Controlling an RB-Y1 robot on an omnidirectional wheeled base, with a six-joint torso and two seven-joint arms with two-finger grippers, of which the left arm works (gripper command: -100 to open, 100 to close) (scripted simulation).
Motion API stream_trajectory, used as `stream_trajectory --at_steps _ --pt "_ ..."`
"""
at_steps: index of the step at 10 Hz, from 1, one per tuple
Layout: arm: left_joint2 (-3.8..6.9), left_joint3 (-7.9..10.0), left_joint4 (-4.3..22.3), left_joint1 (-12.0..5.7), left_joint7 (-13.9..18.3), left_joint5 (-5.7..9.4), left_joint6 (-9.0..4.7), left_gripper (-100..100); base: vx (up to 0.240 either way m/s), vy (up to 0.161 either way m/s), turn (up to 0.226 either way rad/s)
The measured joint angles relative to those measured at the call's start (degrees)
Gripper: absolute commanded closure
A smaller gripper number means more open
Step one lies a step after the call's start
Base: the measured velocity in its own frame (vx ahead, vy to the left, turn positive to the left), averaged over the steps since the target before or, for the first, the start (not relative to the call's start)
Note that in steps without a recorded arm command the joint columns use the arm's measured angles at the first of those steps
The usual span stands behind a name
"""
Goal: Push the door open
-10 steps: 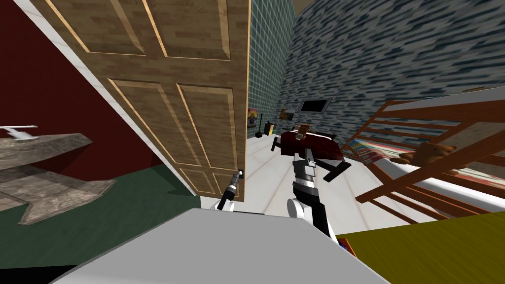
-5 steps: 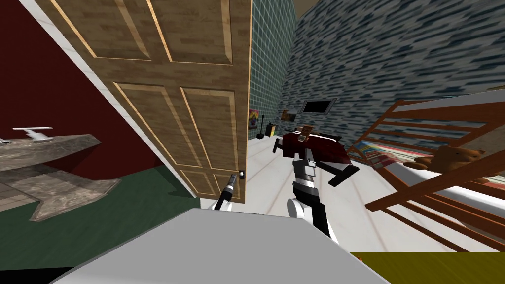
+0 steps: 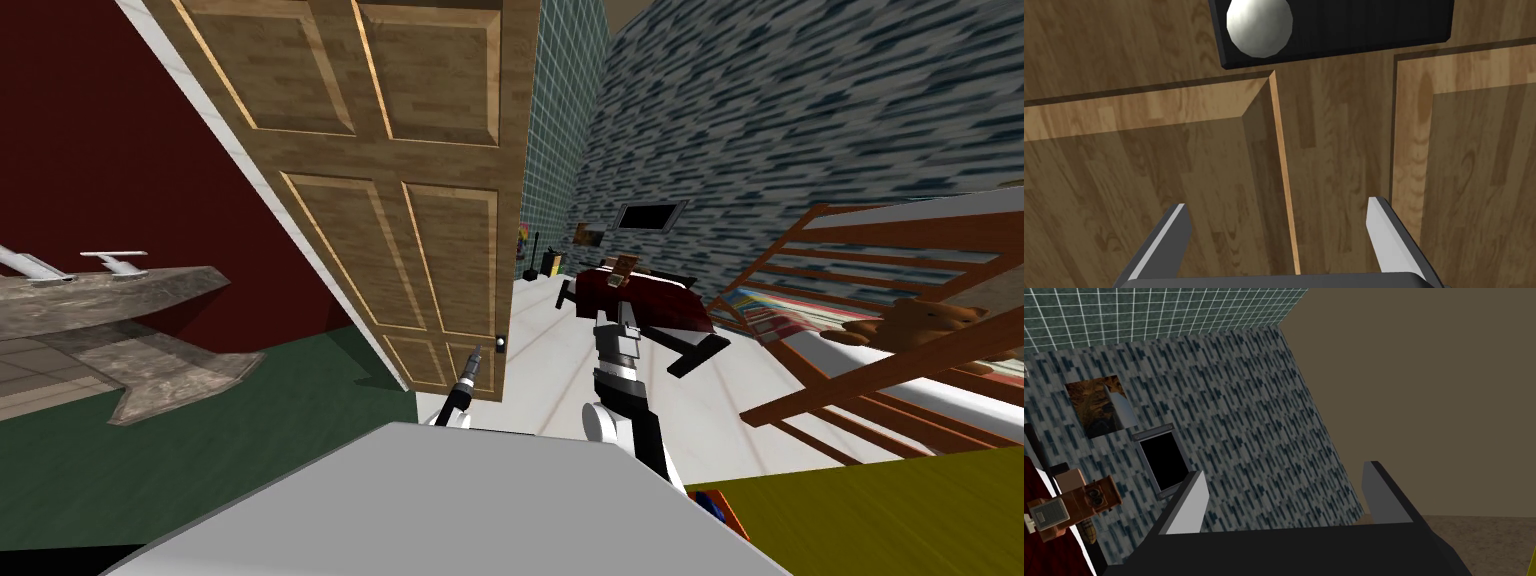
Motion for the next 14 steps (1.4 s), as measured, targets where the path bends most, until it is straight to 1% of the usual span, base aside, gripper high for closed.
stream_trajectory --at_steps 1,3,5,6,7,8,9,10,11,12,13,14 --pt "-0.05 -0.79 0.28 -0.08 -0.61 1.07 -0.41 -100 -0.073 0.027 0.031" --pt "-0.18 -2.31 -0.52 0.26 -1.97 3.2 -0.46 -100 -0.076 0.015 0.029" --pt "-0.82 -3.85 -0.31 0.36 -3.3 5.21 -1.1 -100 -0.082 -0.004 0.023" --pt "-1.04 -4.62 -1.28 1.01 -4.06 6.15 -1.06 -100 -0.104 -0.021 0.042" --pt "-1.7 -5.6 -2.12 1.45 -5.17 7.5 -0.91 -100 -0.107 -0.047 0.026" --pt "-2.51 -6.37 -1.02 0.88 -5.83 8.59 -1.52 -100 -0.09 -0.083 0.024" --pt "-3.02 -7.15 -1.7 1.27 -6.54 9.67 -1.61 -100 -0.123 -0.153 0.023" --pt "-3.78 -7.79 -0.95 0.93 -6.97 10.53 -2.08 -100 -0.062 -0.079 0.012" --pt "-3.89 -7.88 -0.79 0.89 -7.03 10.62 -2.24 -100 0.074 0.045 -0.013" --pt "-3.41 -7.83 -0.32 0.73 -6.99 10.56 -2.47 -100 0.151 0.091 -0.015" --pt "-2.65 -7.74 -0.96 0.99 -7.07 10.57 -2.22 -100 0.174 0.093 -0.014" --pt "-2.09 -7.63 -0.39 0.63 -6.99 10.55 -2.34 -100 0.25 0.055 -0.031"
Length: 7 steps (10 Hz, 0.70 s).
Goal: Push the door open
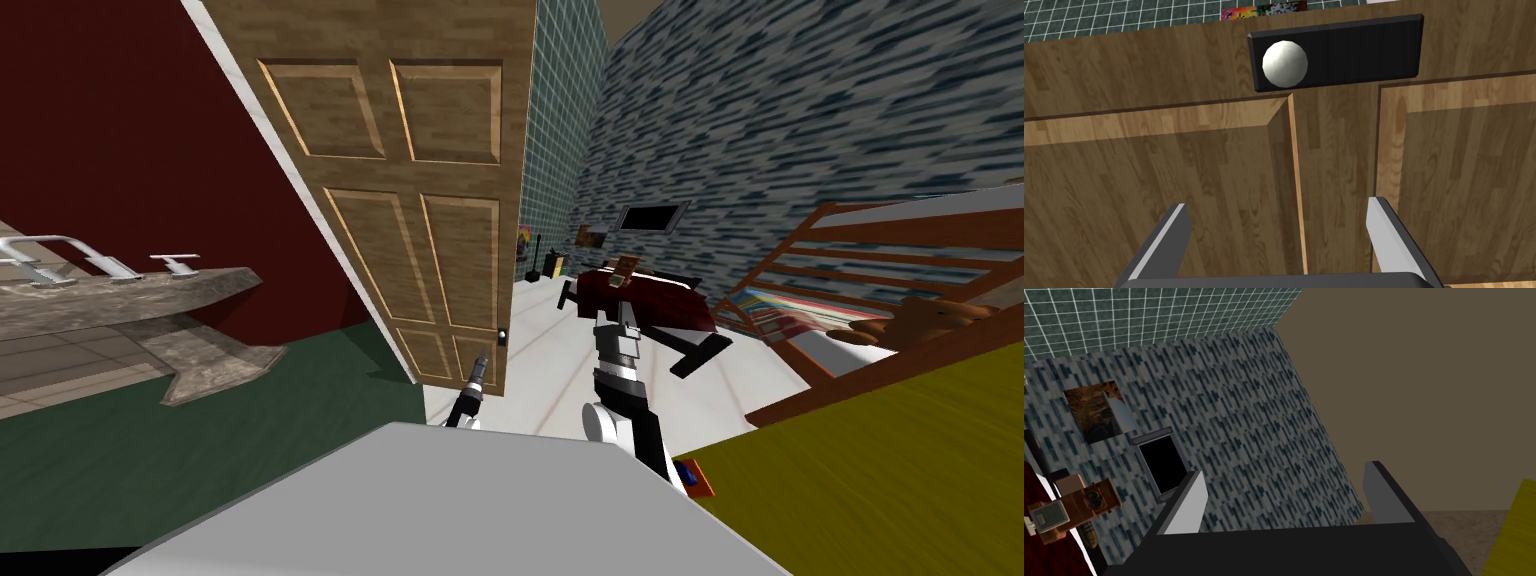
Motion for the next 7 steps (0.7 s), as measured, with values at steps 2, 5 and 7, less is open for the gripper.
stream_trajectory --at_steps 2,5,7 --pt "1.6 0.42 -0.54 0.06 0.01 -0.05 0.38 -100 0.234 -0.03 -0.018" --pt "1.21 0.95 0.21 -0.45 0.2 -0.19 0.04 -100 0.152 -0.102 -0.018" --pt "-0.46 1.28 0.77 -0.81 0.28 -0.27 -0.11 -100 0.158 -0.1 0.002"
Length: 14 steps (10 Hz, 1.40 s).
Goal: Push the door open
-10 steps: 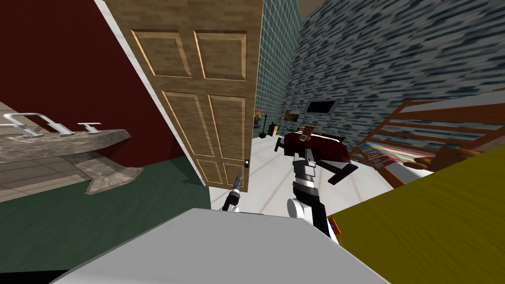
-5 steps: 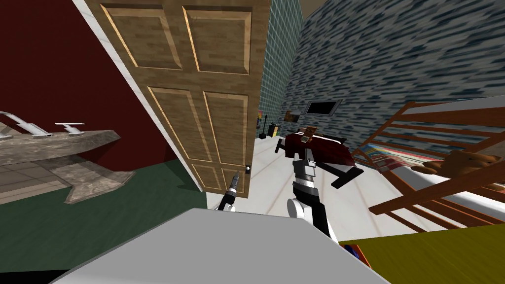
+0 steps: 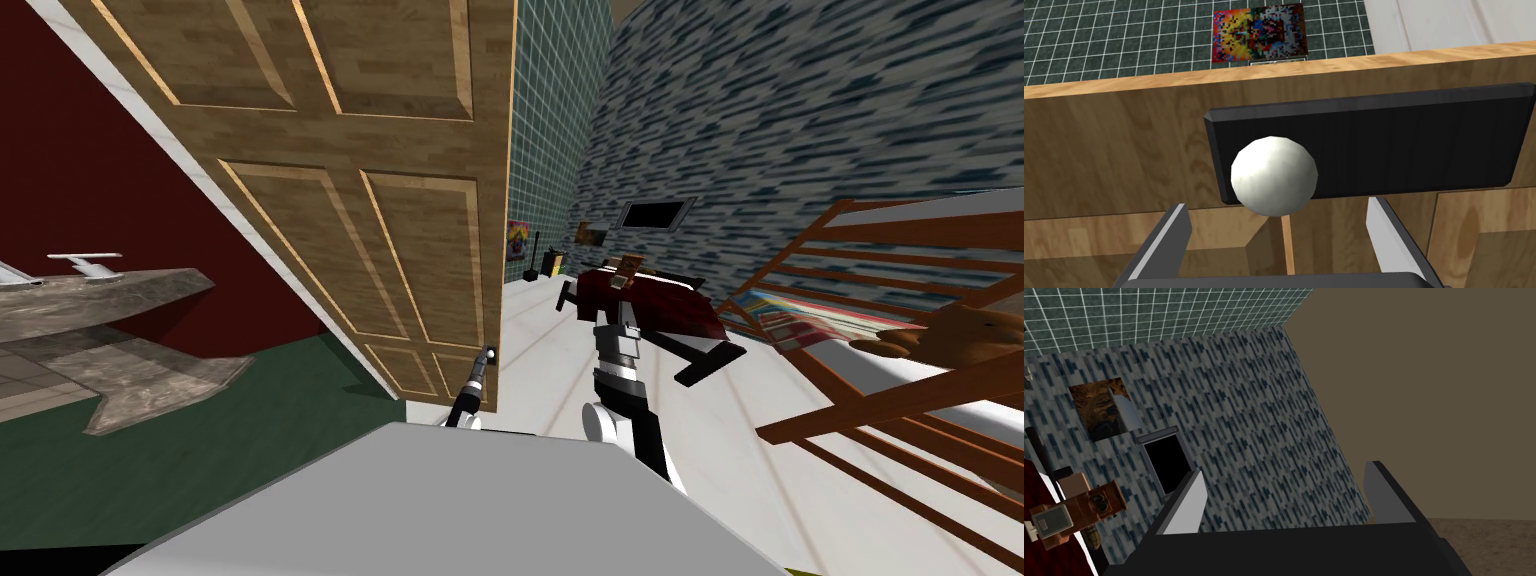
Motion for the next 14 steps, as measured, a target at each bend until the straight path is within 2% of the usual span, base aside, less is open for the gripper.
stream_trajectory --at_steps 1,2,8,10,11,12,14 --pt "-0.76 0.23 -0.2 0.39 -0.05 0.0 -0.03 -100 0.053 -0.039 0.022" --pt "-0.82 0.27 -0.24 0.45 -0.08 0.01 -0.02 100 -0.011 0.006 -0.017" --pt "-0.84 0.13 -0.16 0.4 -0.07 -0.04 0.08 100 0.013 -0.001 -0.001" --pt "0.19 0.54 1.72 -0.28 0.11 0.61 -0.37 100 0.158 -0.08 0.052" --pt "0.54 0.91 1.53 -0.37 0.06 0.84 -0.48 100 0.064 -0.036 0.022" --pt "0.7 1.07 1.02 -0.33 -0.11 0.88 -0.74 100 0.118 -0.053 0.061" --pt "1.03 1.8 3.02 -1.39 0.02 1.51 -1.89 100 0.114 -0.058 0.022"
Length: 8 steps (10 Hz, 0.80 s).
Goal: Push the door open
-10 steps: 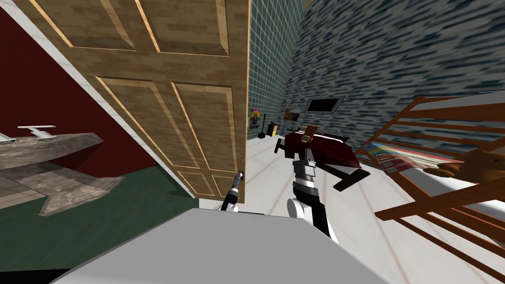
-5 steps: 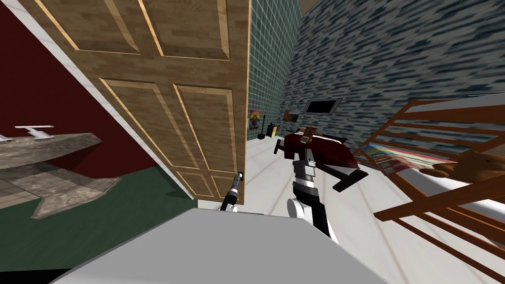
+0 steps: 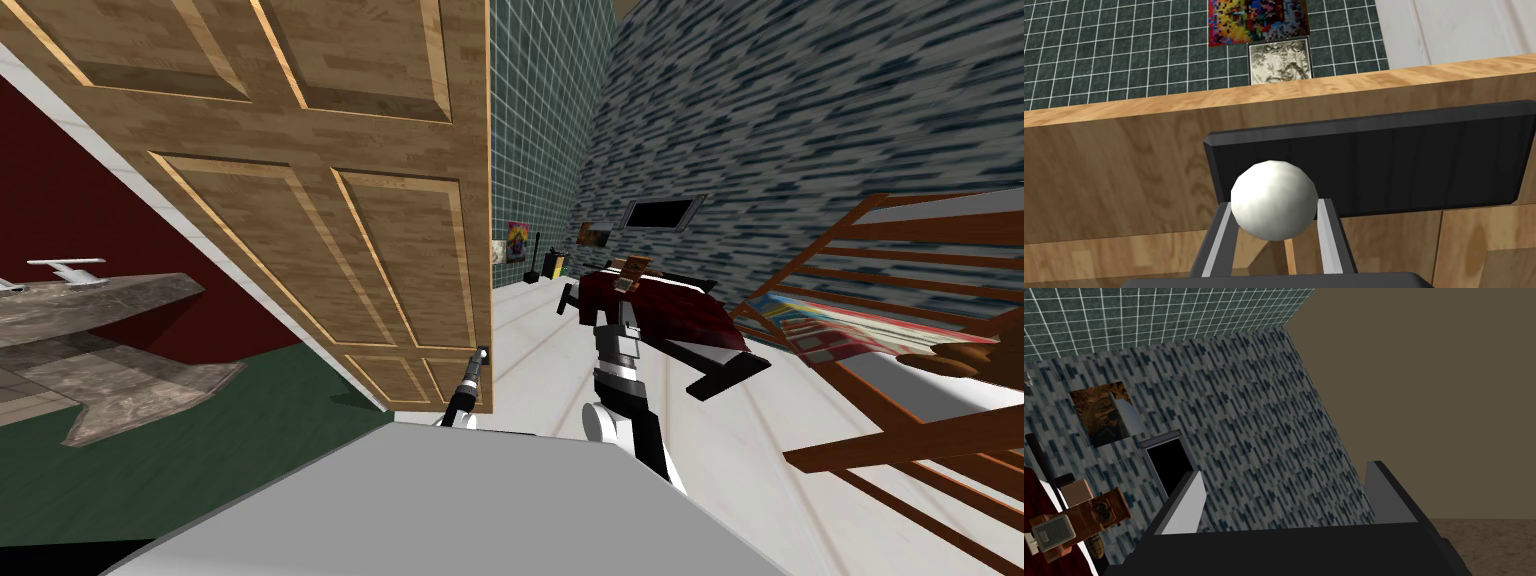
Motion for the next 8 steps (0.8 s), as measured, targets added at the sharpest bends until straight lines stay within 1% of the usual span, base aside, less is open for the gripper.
stream_trajectory --at_steps 1,2,3,4,5,6,7,8 --pt "0.51 0.25 -1.99 1.02 -0.51 0.15 0.81 100 0.143 -0.078 0.094" --pt "0.71 1.01 -3.26 1.61 -1.32 0.75 1.63 100 0.208 -0.084 0.097" --pt "0.52 1.5 -0.86 0.48 -1.0 1.15 0.56 100 0.133 -0.044 0.049" --pt "0.69 1.98 -1.15 0.61 -1.1 1.41 0.14 100 0.036 -0.013 0.01" --pt "1.07 2.26 -2.54 1.09 -1.5 1.55 0.66 -100 -0.012 -0.003 0.144" --pt "1.48 1.36 -3.36 1.74 -1.93 1.81 0.78 -100 -0.039 -0.013 0.193" --pt "1.79 0.24 -3.46 2.08 -2.24 2.12 0.47 -100 -0.054 -0.017 0.139" --pt "2.23 -0.92 -5.22 3.34 -2.9 2.46 0.72 -100 -0.068 -0.011 0.184"
